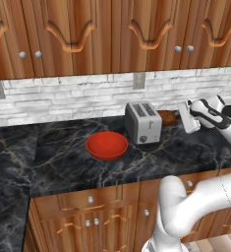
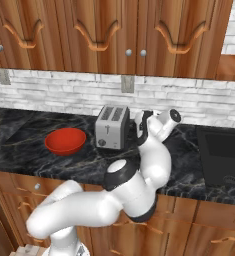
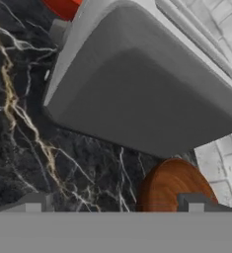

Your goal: Pick up the bowls on the counter and stack them on top of one another in the open cabinet. Place the smaller bowl on top of the larger bowl.

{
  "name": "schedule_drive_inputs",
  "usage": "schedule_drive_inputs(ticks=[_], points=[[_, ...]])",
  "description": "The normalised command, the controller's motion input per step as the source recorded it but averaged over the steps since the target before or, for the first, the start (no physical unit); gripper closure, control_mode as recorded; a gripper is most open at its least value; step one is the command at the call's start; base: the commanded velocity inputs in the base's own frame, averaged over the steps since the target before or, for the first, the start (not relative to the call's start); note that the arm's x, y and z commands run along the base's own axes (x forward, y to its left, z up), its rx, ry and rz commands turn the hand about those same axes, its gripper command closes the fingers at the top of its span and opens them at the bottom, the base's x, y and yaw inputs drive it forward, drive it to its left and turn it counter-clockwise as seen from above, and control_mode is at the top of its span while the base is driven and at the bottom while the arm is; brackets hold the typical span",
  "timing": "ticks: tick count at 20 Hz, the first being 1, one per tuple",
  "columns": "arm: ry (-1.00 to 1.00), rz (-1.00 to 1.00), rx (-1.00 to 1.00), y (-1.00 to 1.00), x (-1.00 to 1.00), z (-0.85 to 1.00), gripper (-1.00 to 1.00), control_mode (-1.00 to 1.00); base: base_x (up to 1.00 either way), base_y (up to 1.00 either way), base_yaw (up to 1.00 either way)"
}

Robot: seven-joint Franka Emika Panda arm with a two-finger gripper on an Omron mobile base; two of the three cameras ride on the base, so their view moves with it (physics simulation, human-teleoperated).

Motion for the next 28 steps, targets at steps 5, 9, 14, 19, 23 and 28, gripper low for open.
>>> schedule_drive_inputs(ticks=[5,9,14,19,23,28], points=[[0.0,-0.06,-0.04,-0.21,0.43,-0.21,-1.0,-1.0,0.0,0.0,0.0],[0.0,-0.05,-0.06,-0.13,0.43,-0.28,-1.0,-1.0,0.0,0.0,0.0],[0.0,-0.03,-0.08,-0.05,0.47,-0.34,-1.0,-1.0,0.0,0.0,0.0],[0.0,-0.01,-0.03,-0.03,0.46,-0.24,-1.0,-1.0,0.0,0.0,0.0],[0.0,0.0,0.0,0.0,0.29,-0.17,1.0,-1.0,0.0,0.0,0.0],[0.0,0.03,0.0,-0.06,0.05,-0.05,1.0,-1.0,0.0,0.0,0.0]])
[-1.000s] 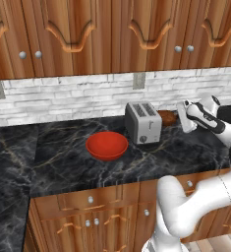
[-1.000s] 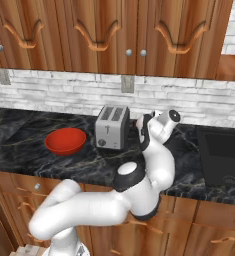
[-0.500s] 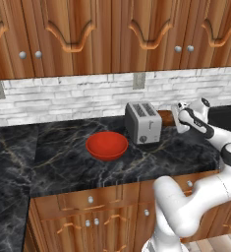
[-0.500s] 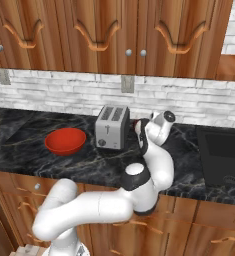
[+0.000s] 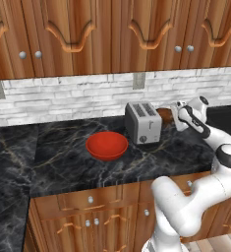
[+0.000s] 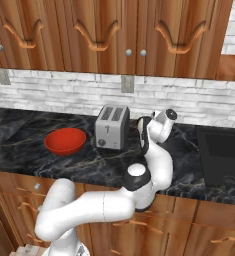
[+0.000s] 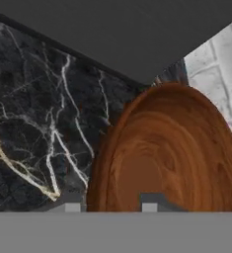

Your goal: Pick up the bowls on the counter and stack them on top of one another in the open cabinet. Place the smaller bowl on top of the larger bowl.

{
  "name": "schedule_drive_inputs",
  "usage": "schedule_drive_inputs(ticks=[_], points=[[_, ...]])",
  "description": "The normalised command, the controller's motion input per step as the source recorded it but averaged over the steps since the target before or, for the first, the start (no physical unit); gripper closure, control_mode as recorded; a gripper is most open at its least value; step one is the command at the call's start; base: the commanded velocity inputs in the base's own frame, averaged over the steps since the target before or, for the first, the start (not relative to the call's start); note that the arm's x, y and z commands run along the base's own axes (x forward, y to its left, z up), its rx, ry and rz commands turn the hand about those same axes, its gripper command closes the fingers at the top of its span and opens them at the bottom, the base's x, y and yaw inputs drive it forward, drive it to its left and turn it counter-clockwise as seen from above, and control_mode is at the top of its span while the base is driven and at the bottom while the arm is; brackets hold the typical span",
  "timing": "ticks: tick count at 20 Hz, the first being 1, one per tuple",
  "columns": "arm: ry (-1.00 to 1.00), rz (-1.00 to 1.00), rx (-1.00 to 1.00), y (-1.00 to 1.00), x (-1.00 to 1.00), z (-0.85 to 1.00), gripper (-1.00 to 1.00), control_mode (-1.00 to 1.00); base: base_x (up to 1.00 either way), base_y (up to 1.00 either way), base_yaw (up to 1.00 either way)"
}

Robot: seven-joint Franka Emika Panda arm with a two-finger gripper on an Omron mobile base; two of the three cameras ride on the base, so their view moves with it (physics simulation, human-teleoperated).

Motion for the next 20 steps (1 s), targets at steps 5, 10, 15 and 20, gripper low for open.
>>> schedule_drive_inputs(ticks=[5,10,15,20], points=[[-0.03,0.06,0.0,-0.21,-0.23,0.27,1.0,-1.0,0.0,0.0,0.0],[-0.01,0.07,-0.04,-0.08,-0.45,0.25,1.0,-1.0,0.0,0.0,0.0],[0.0,0.07,-0.09,-0.01,-0.65,0.18,1.0,-1.0,0.0,0.0,0.0],[0.0,0.05,-0.1,0.0,-0.7,0.19,1.0,-1.0,0.0,0.0,0.0]])
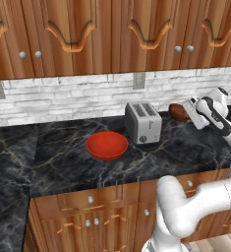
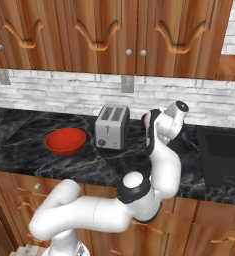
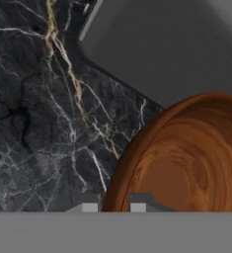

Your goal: Pick up the bowls on the counter and stack them on top of one another in the open cabinet. Place the smaller bowl on top of the larger bowl.

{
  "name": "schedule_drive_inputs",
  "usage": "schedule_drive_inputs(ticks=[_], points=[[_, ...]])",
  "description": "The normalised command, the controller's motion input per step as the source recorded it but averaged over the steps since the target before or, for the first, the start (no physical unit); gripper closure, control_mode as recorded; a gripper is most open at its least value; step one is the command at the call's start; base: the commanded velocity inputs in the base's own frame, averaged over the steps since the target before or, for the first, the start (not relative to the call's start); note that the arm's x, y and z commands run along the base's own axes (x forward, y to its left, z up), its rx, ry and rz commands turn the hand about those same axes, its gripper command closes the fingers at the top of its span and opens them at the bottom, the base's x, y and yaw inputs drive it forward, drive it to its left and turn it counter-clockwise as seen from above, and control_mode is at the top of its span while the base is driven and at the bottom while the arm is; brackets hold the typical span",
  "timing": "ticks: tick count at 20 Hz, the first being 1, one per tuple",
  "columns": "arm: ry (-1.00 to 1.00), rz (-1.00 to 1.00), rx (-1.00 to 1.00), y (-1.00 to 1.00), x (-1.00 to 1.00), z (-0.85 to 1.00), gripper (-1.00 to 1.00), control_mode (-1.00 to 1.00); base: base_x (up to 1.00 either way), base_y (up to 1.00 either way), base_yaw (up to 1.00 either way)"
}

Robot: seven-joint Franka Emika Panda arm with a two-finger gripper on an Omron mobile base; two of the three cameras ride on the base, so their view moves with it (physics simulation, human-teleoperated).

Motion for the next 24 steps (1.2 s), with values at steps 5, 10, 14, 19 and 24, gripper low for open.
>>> schedule_drive_inputs(ticks=[5,10,14,19,24], points=[[0.0,0.01,-0.07,0.0,-0.61,0.37,1.0,-1.0,0.0,0.0,0.0],[0.0,0.0,-0.04,0.0,-0.59,0.43,1.0,-1.0,0.0,0.0,0.0],[0.0,0.0,-0.04,0.0,-0.64,0.31,1.0,-1.0,0.0,0.0,0.0],[0.0,0.01,-0.02,0.0,-0.67,0.38,1.0,-1.0,0.0,0.0,0.0],[0.0,0.03,-0.03,0.0,-0.76,0.41,1.0,-1.0,0.0,0.0,0.0]])
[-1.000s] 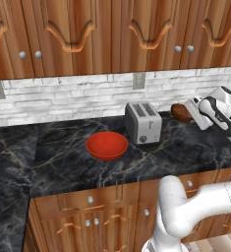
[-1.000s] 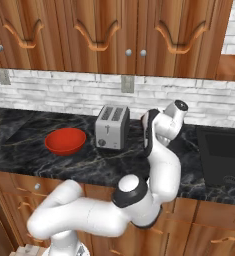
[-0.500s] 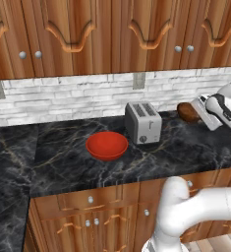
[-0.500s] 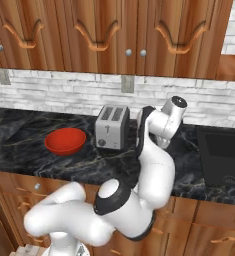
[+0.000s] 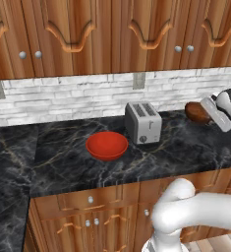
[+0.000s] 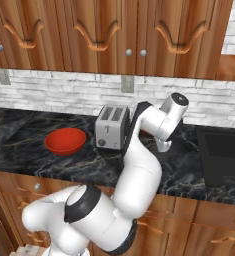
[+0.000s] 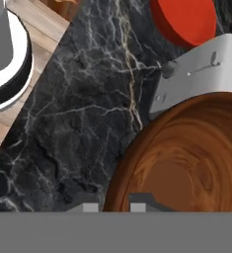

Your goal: Pick up the bowls on the counter and stack them on top of one another in the open cabinet. Place the smaller bowl on top of the larger bowl.

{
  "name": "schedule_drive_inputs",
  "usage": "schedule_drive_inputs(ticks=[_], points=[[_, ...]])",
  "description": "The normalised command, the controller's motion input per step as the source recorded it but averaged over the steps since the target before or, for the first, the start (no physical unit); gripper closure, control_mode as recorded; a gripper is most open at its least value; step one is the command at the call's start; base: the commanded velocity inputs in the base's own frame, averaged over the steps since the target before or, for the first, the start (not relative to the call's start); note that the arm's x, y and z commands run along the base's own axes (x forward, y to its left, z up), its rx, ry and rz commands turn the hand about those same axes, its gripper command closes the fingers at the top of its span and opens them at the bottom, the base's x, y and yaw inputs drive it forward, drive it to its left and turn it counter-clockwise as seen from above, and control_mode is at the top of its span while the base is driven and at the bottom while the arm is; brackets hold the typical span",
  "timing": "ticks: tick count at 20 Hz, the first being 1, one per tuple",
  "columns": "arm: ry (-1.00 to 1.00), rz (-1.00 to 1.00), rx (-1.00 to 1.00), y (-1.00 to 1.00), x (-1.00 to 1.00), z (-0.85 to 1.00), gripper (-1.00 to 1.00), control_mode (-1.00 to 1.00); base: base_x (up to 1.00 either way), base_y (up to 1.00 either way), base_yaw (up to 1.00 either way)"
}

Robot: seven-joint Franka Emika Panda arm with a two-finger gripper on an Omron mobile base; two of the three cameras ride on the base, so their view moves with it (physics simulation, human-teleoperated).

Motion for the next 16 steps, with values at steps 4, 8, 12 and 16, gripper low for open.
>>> schedule_drive_inputs(ticks=[4,8,12,16], points=[[-0.02,0.04,-0.08,0.05,-0.77,0.36,1.0,-1.0,0.0,0.0,0.0],[-0.11,0.05,-0.14,0.31,-0.71,0.12,1.0,-1.0,0.0,0.0,0.0],[-0.11,0.08,-0.15,0.48,-0.54,0.03,1.0,-1.0,0.0,0.0,0.0],[-0.05,0.07,-0.1,0.55,-0.47,0.02,1.0,-1.0,0.0,0.0,0.0]])
